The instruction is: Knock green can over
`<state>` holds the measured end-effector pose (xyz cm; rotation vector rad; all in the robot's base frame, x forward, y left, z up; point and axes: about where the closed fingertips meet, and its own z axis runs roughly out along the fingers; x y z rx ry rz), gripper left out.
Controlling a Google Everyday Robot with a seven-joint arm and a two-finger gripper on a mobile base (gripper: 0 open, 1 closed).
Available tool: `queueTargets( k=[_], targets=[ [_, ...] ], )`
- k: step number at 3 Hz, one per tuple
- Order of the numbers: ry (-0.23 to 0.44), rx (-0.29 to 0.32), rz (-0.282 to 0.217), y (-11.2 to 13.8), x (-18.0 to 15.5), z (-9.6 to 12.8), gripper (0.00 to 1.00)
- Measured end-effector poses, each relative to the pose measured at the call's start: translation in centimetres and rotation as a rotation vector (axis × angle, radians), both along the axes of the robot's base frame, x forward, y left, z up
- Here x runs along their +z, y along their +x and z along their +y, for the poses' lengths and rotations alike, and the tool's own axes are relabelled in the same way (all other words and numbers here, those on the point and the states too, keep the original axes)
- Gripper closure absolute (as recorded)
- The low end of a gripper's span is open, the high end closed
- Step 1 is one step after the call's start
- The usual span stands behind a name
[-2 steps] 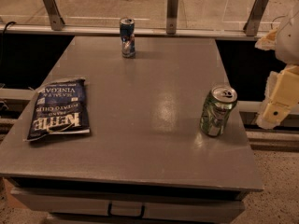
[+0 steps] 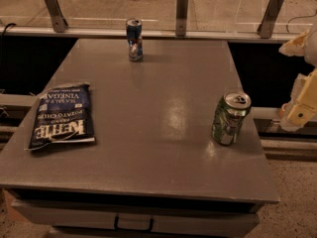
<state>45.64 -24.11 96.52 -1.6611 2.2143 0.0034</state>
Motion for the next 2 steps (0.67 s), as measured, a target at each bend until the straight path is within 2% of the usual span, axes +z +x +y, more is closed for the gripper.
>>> queueTargets(
  k=[1, 2],
  targets=[
    [0.161, -0.009, 0.049, 1.2, -3.1, -1.2, 0.00],
    [0.314, -0.007, 0.078, 1.4, -5.7, -1.0, 0.00]
  ],
)
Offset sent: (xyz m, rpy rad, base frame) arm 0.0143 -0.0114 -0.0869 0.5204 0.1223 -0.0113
